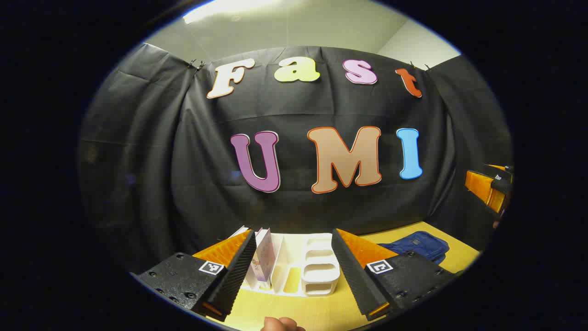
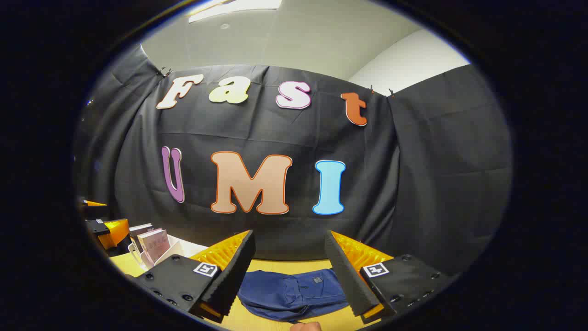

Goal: Open the schoolbag, grab two books from the bookshelf and put them into the schoolbag.

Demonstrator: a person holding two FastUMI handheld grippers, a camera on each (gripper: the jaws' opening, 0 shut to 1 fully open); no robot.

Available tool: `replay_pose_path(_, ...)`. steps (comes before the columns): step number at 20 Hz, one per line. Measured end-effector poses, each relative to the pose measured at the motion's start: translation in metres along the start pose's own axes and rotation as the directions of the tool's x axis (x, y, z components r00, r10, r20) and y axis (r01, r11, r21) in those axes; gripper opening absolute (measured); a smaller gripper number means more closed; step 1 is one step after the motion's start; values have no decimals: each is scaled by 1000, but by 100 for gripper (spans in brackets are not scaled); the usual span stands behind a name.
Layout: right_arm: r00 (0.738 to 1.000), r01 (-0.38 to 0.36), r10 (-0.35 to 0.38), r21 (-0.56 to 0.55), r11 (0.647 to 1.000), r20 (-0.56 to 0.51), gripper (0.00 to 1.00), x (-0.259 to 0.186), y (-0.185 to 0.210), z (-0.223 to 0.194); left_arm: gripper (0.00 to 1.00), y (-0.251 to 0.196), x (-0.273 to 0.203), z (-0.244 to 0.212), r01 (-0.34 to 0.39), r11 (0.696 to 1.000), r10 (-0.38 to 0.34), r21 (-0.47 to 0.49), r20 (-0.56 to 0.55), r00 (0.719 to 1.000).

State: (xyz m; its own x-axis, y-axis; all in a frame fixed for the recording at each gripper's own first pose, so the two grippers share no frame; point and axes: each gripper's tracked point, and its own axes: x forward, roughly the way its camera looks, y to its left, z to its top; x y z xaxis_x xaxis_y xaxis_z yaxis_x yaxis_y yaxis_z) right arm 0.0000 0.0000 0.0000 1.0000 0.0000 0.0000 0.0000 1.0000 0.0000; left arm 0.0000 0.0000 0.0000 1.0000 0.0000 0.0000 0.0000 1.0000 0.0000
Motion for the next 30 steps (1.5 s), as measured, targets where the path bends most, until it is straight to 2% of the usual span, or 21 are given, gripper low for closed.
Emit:
replay_pose_path(7,999,39,-38,13,999,-26,93,-3,-7,-12,96,-2,11,5,26,999,-26,33,10,1000)
replay_pose_path(9,999,28,-28,19,999,-30,93,-3,-2,-13,96,-2,13,4,25,999,-26,41,14,1000)
replay_pose_path(10,999,20,-20,13,1000,-30,93,-3,1,-15,99,-1,14,5,21,999,-21,42,14,1000)
replay_pose_path(12,1000,8,-8,-4,1000,-29,93,-2,3,-16,96,1,16,5,12,999,-12,37,10,1000)
replay_pose_path(15,1000,-5,5,-2,1000,-28,98,5,6,-17,99,1,17,3,0,1000,0,30,6,1000)
replay_pose_path(16,1000,-6,6,0,1000,-26,100,5,6,-17,96,1,19,3,-2,1000,1,32,4,1000)
replay_pose_path(18,1000,-7,7,2,1000,-22,93,9,3,-18,96,1,19,0,-6,999,6,33,1,1000)
replay_pose_path(21,1000,-11,11,7,1000,-29,93,15,2,-21,99,0,24,0,-7,999,8,32,-3,1000)
replay_pose_path(24,999,-20,20,-1,1000,-31,98,19,5,-22,96,0,27,-3,-12,999,12,39,-10,1000)
replay_pose_path(26,999,-25,25,-3,1000,-30,98,21,6,-23,96,0,31,-5,-11,999,12,34,-15,1000)
replay_pose_path(27,999,-29,28,-5,1000,-30,93,22,6,-23,96,0,32,-6,-11,999,11,34,-18,1000)
replay_pose_path(29,999,-34,34,-13,999,-29,93,25,8,-23,98,3,35,-13,-24,999,26,48,-33,999)
replay_pose_path(30,999,-40,39,-17,999,-30,93,26,10,-23,96,4,35,-15,-27,999,29,45,-39,999)
